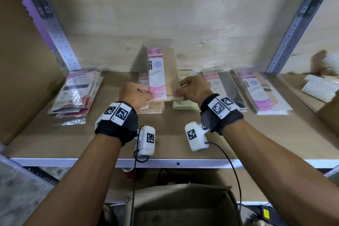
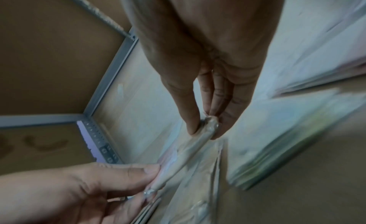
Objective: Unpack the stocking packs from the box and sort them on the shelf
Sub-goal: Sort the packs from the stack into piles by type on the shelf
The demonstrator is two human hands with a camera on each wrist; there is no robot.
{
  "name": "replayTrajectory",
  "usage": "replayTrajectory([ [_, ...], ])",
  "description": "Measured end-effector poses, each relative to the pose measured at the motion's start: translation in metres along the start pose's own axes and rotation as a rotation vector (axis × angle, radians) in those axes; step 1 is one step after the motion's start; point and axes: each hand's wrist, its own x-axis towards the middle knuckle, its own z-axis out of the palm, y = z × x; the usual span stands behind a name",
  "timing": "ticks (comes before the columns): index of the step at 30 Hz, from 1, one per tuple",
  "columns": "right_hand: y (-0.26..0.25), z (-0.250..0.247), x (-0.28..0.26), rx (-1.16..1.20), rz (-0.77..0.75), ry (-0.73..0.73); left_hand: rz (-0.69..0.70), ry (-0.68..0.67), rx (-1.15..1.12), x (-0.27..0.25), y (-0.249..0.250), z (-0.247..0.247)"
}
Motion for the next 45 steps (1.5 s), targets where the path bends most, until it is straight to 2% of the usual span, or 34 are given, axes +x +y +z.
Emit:
replayTrajectory([
  [3, -0.016, 0.027, 0.008, -0.132, -0.011, -0.018, -0.041, 0.048, 0.094, 0.008, -0.011, -0.023],
  [12, -0.027, 0.055, 0.005, -0.388, 0.007, -0.106, -0.119, -0.022, 0.142, 0.02, -0.033, -0.034],
  [17, -0.025, 0.054, 0.008, -0.441, 0.027, -0.111, -0.103, -0.01, 0.156, 0.015, -0.028, -0.031],
  [24, -0.02, 0.057, 0.01, -0.474, -0.055, -0.162, -0.084, -0.042, 0.187, 0.01, -0.025, -0.033],
  [35, -0.019, 0.057, 0.011, -0.447, -0.015, -0.198, -0.054, -0.055, 0.252, 0.002, -0.018, -0.035],
  [39, -0.025, 0.056, 0.011, -0.503, -0.035, -0.204, -0.019, 0.0, 0.301, 0.001, -0.015, -0.041],
  [42, -0.036, 0.056, 0.011, -0.649, -0.158, -0.113, 0.009, 0.115, 0.29, 0.003, -0.011, -0.059],
  [45, -0.056, 0.063, 0.012, -0.649, -0.247, -0.057, 0.004, 0.24, 0.283, 0.004, -0.01, -0.09],
])
